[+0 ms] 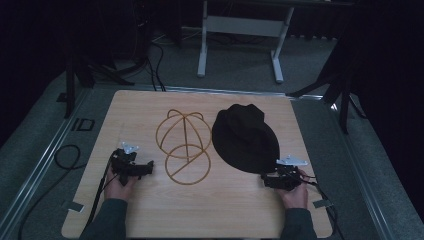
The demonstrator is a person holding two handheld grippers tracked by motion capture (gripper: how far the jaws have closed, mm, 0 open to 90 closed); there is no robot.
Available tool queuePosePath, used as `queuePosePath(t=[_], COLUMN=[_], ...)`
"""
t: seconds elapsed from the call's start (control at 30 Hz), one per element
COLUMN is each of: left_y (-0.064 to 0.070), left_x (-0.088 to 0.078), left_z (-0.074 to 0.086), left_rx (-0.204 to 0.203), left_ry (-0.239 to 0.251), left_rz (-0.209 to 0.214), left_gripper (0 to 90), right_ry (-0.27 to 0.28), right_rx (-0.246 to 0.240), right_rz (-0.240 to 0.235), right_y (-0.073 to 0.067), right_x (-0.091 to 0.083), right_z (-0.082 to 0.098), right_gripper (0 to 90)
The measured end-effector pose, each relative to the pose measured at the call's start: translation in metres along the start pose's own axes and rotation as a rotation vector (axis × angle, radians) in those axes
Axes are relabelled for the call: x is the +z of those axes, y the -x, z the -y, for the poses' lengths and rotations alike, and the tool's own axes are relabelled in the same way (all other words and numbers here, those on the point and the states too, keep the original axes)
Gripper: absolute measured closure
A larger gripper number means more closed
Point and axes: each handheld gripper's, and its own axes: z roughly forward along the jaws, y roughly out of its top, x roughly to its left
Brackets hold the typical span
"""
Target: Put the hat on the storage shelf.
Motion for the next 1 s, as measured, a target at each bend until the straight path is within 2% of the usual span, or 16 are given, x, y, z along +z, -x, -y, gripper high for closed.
queuePosePath(t=[0.23,0.27,0.3,0.4,0.43,0.53,0.57,0.7,0.97,1.0], left_y=[0.000,0.000,0.000,0.000,0.000,0.000,0.000,0.000,0.000,0.000], left_x=[0.000,0.000,0.000,0.000,0.000,0.000,0.000,0.000,0.000,0.000], left_z=[0.000,0.000,0.000,0.000,0.000,0.000,0.000,0.000,0.000,0.000], left_rx=[0.000,0.000,0.000,0.000,0.000,0.000,0.000,0.000,-0.001,-0.001], left_ry=[0.000,0.000,0.000,-0.001,-0.001,-0.001,-0.001,-0.001,0.000,0.000], left_rz=[0.000,0.000,0.000,0.000,0.000,0.000,0.000,0.000,-0.001,-0.001], left_gripper=[1.3,1.3,1.3,1.3,1.3,1.3,1.3,1.2,1.3,1.3], right_ry=[-0.010,-0.017,-0.031,-0.043,-0.058,-0.072,-0.093,-0.131,-0.166,-0.164], right_rx=[-0.004,-0.004,-0.003,-0.008,-0.017,-0.033,-0.055,-0.084,-0.100,-0.098], right_rz=[-0.005,-0.005,-0.007,-0.011,-0.021,-0.042,-0.060,-0.076,-0.105,-0.145], right_y=[0.000,0.001,0.002,0.004,0.006,0.007,0.010,0.015,0.025,0.027], right_x=[-0.001,-0.001,-0.003,-0.005,-0.007,-0.009,-0.011,-0.014,-0.019,-0.024], right_z=[-0.001,-0.001,-0.002,-0.003,-0.005,-0.005,-0.006,-0.010,-0.019,-0.025], right_gripper=[14.6,16.0,20.9,24.8,27.9,29.1,33.6,33.7,37.7,39.1])
